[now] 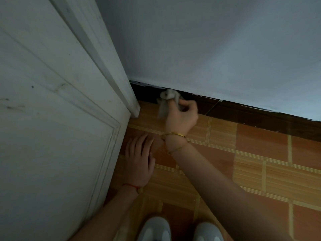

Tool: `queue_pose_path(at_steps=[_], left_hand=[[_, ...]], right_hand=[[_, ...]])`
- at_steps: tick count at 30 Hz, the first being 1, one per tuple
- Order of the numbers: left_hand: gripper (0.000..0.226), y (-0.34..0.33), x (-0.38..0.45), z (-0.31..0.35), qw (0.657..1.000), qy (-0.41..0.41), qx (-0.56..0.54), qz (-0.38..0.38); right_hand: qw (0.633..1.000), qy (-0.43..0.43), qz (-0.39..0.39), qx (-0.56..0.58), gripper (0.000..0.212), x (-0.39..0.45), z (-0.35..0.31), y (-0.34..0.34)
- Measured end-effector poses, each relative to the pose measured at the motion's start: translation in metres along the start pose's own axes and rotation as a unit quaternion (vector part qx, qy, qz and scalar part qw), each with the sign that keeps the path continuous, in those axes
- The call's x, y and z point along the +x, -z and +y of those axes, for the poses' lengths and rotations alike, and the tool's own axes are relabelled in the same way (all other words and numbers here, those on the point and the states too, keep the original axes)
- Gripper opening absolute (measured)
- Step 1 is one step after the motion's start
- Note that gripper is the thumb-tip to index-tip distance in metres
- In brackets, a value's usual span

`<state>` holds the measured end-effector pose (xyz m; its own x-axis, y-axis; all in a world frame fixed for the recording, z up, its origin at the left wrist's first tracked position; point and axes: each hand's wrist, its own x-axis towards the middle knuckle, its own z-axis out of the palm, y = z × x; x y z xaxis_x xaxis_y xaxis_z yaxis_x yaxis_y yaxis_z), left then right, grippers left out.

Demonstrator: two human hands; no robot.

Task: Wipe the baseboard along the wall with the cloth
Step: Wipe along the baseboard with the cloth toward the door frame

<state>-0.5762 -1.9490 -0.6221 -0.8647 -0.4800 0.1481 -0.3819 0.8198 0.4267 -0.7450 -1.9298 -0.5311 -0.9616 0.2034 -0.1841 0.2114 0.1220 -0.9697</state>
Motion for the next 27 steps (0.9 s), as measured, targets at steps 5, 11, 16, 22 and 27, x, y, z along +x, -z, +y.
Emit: queue_pose_path(at_steps=[5, 11, 16, 22, 27], left_hand=[[0.049, 0.001, 0.000, 0.000, 1.000, 0.001, -0.001, -0.009], [0.045, -0.003, 0.000, 0.000, 0.999, -0.014, 0.020, 0.029], [0.045, -0.005, -0.001, -0.001, 0.998, -0.018, 0.042, 0.045], [0.048, -0.001, 0.000, -0.001, 1.000, 0.001, 0.005, 0.005], [0.048, 0.000, 0.000, -0.001, 1.000, -0.001, -0.010, -0.005]], right_hand=[[0.999, -0.005, 0.037, 0.011, 0.028, 0.010, 0.002, 0.017], [0.998, 0.022, -0.055, -0.017, 0.025, -0.021, -0.008, -0.031], [0.998, 0.021, -0.064, -0.010, 0.024, -0.034, -0.004, -0.057], [0.999, 0.001, 0.005, -0.032, 0.027, 0.001, 0.002, 0.001], [0.993, 0.006, 0.114, 0.018, 0.028, 0.033, -0.003, 0.061]])
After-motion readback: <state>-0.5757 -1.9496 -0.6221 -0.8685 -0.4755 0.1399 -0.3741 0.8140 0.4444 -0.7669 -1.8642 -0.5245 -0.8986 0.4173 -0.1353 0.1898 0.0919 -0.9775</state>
